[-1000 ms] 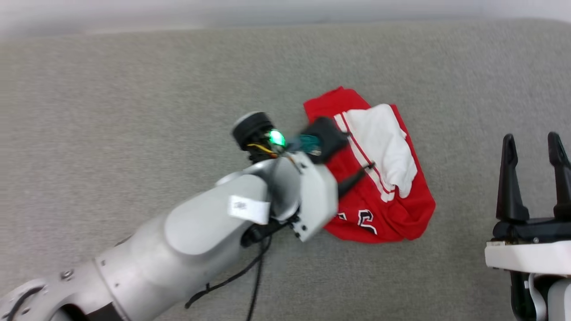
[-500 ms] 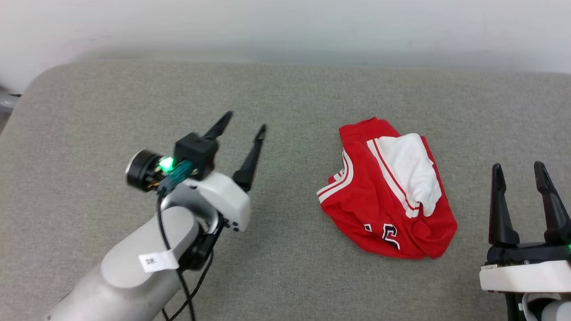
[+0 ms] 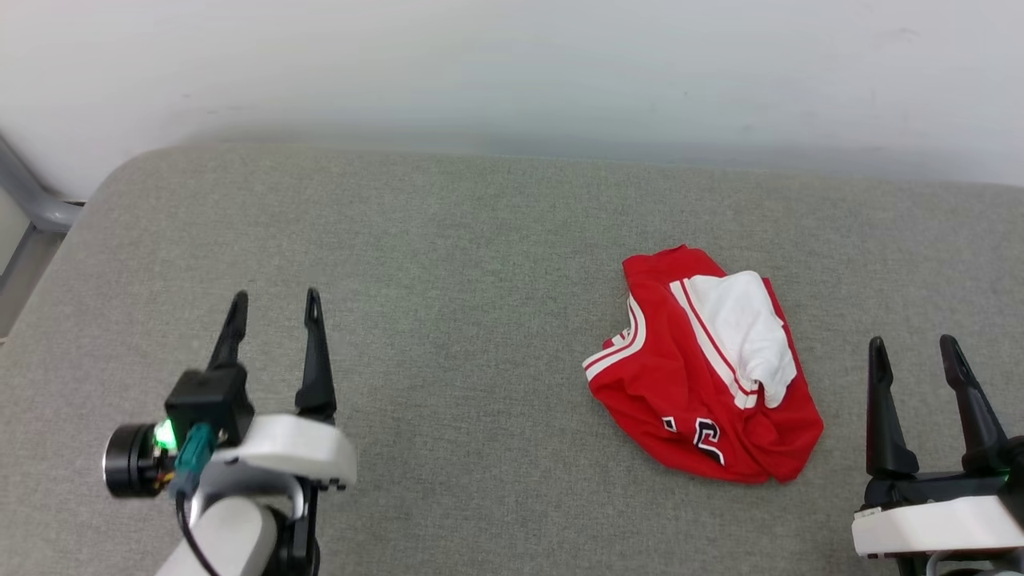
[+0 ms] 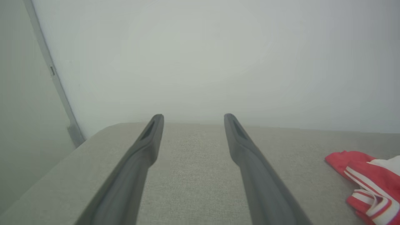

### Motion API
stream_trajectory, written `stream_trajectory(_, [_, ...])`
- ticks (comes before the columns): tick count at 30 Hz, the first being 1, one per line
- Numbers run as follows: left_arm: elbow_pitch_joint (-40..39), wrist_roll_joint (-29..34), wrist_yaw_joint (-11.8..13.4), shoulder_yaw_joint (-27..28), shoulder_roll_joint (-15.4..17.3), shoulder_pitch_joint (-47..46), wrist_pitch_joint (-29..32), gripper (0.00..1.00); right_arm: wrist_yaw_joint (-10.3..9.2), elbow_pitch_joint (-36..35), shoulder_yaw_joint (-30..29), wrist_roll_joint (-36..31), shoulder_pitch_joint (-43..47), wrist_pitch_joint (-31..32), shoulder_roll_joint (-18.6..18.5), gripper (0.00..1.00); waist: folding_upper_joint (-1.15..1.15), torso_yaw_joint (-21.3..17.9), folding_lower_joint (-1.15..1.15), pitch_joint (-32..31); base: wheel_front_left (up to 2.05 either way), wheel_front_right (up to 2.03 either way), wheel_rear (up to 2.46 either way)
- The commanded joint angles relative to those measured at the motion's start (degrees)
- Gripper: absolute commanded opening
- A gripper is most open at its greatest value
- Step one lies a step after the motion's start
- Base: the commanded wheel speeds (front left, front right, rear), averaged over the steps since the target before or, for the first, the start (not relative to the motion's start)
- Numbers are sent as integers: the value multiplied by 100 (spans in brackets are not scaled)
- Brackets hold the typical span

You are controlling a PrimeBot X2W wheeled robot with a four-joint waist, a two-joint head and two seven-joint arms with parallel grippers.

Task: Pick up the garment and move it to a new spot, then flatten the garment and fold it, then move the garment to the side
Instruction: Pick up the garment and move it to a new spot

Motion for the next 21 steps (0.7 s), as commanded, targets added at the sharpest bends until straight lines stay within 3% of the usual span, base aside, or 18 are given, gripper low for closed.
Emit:
stream_trajectory(1, [-105,157,-16,188,-111,261,-24,100,-4,33,3,43,64,-14,10,100,0,7,1,-36,0,0,0])
stream_trajectory(9, [-269,1035,-452,1239,-787,1321,-22,100,-4,212,64,87,180,-14,10,100,0,-16,1,-163,0,0,0])
stream_trajectory(21, [-18,2093,-1201,1714,-1344,1858,-22,100,-4,364,98,29,315,-14,11,100,0,-80,1,-269,0,0,0])
